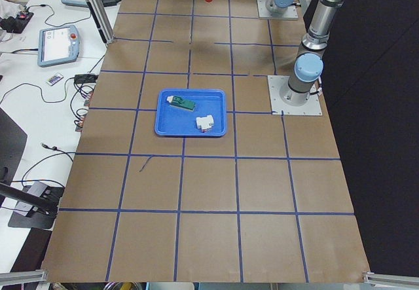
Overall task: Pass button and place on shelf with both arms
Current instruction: 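Close the right gripper on the button and open the left gripper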
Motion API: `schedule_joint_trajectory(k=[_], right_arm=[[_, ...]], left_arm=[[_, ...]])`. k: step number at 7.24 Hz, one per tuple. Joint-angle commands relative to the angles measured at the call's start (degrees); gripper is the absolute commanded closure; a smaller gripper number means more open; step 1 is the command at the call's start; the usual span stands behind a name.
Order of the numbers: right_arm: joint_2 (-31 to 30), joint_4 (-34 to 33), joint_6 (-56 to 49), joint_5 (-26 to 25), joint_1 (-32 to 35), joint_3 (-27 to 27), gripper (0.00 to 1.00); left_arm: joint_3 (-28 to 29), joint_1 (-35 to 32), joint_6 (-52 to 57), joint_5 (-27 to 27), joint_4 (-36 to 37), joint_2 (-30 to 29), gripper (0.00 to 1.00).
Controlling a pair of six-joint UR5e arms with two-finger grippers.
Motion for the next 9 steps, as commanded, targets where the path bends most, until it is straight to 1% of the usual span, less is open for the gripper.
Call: schedule_joint_trajectory(k=[1,2,3,4,6,7,8,9], right_arm=[[0.2,0.2,0.0,0.1,0.2,0.1,0.84],[0.3,0.3,0.0,0.0,0.2,-0.1,0.84],[0.7,0.3,0.0,0.0,0.2,-0.2,0.84],[1.1,0.3,0.0,0.0,0.1,-0.4,0.84],[1.2,0.2,0.0,-0.1,-0.1,-1.1,0.84],[1.2,0.2,0.1,-1.1,-0.2,-2.7,0.84],[1.2,0.2,0.4,-3.8,-0.3,-3.3,0.84],[1.3,-0.3,0.5,-9.4,-0.5,-4.4,0.84]], left_arm=[[0.0,0.0,0.0,0.1,0.0,0.0,0.94],[-0.1,0.0,-0.1,0.3,0.1,0.0,0.82],[-0.4,0.0,-0.1,0.4,0.2,0.0,0.52],[-0.8,0.1,0.2,0.8,0.8,0.1,0.01],[-0.8,0.1,0.2,1.0,0.4,0.2,0.0],[-0.8,0.3,0.1,1.0,-0.1,0.7,0.0],[-0.8,2.1,0.0,1.0,-2.4,1.6,0.0],[0.5,5.8,-0.2,0.9,-7.8,2.9,0.0]])
